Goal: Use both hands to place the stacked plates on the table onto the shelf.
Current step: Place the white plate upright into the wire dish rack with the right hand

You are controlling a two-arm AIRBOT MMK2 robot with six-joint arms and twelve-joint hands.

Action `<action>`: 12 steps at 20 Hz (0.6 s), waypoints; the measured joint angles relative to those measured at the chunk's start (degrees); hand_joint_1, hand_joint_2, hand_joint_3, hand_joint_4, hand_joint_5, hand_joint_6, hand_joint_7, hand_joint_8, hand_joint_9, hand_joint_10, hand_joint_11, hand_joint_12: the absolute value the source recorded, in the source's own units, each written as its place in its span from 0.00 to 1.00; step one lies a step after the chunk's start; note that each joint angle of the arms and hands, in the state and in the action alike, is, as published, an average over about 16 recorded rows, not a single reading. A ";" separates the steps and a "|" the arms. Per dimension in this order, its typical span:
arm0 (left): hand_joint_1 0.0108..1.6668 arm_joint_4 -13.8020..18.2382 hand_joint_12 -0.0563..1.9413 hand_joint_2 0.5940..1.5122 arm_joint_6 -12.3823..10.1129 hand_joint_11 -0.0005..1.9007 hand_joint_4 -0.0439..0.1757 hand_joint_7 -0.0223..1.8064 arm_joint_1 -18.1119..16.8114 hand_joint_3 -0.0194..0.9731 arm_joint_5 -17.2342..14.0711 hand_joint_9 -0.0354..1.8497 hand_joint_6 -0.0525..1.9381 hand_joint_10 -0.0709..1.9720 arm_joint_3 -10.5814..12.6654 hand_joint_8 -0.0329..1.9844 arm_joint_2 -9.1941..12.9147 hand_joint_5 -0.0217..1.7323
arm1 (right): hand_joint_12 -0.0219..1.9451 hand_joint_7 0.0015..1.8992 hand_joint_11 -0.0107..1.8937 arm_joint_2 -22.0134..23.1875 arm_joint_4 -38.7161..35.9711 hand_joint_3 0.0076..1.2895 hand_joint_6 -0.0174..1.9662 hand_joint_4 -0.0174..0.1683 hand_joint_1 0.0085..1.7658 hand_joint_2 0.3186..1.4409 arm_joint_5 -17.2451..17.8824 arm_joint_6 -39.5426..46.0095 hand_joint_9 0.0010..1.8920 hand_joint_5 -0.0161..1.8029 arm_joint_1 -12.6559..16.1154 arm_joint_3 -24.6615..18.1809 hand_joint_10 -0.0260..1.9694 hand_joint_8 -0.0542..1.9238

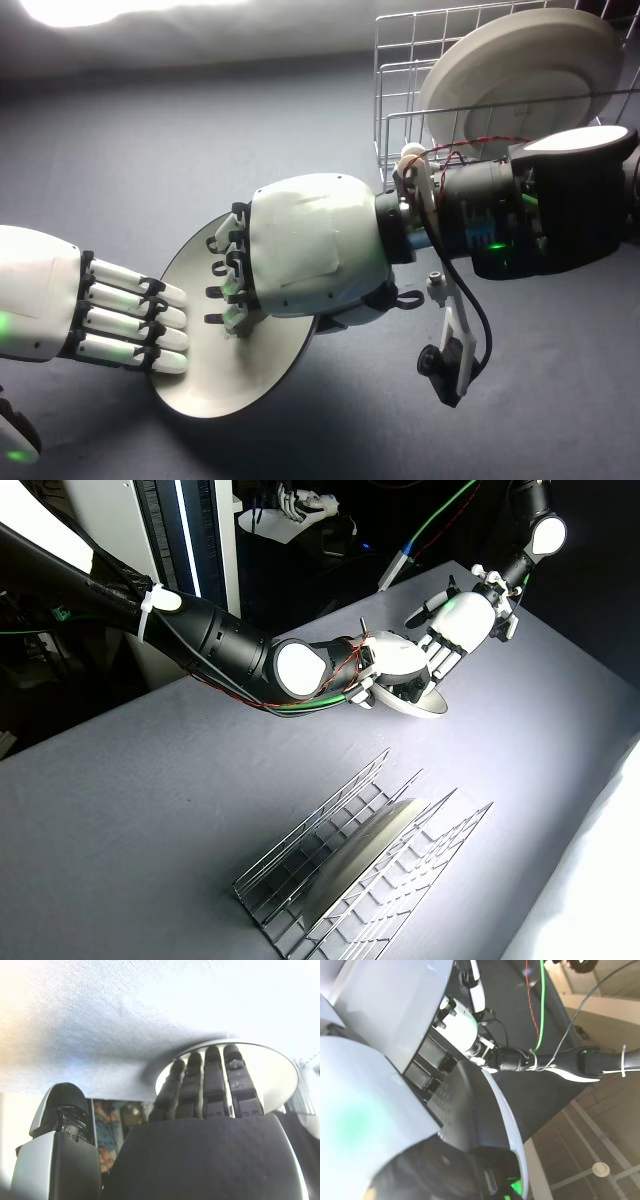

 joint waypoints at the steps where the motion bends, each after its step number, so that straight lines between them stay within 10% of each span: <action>1: 0.01 -0.04 0.03 0.60 0.02 0.01 0.15 0.01 -0.23 0.04 0.00 0.02 0.01 0.04 -0.20 0.01 0.17 0.01 | 0.59 0.49 0.34 0.08 0.17 0.00 0.12 0.07 0.71 0.57 0.14 -0.11 0.50 0.49 -0.03 0.01 0.23 0.17; 12: 0.00 -2.17 0.03 0.60 0.14 0.01 0.19 0.02 -7.84 0.04 -0.31 0.03 0.03 0.04 -6.39 0.02 6.08 0.01 | 0.59 0.50 0.39 2.94 3.48 0.01 0.17 0.07 0.72 0.56 0.90 -0.77 0.53 0.50 -0.23 -1.60 0.48 0.26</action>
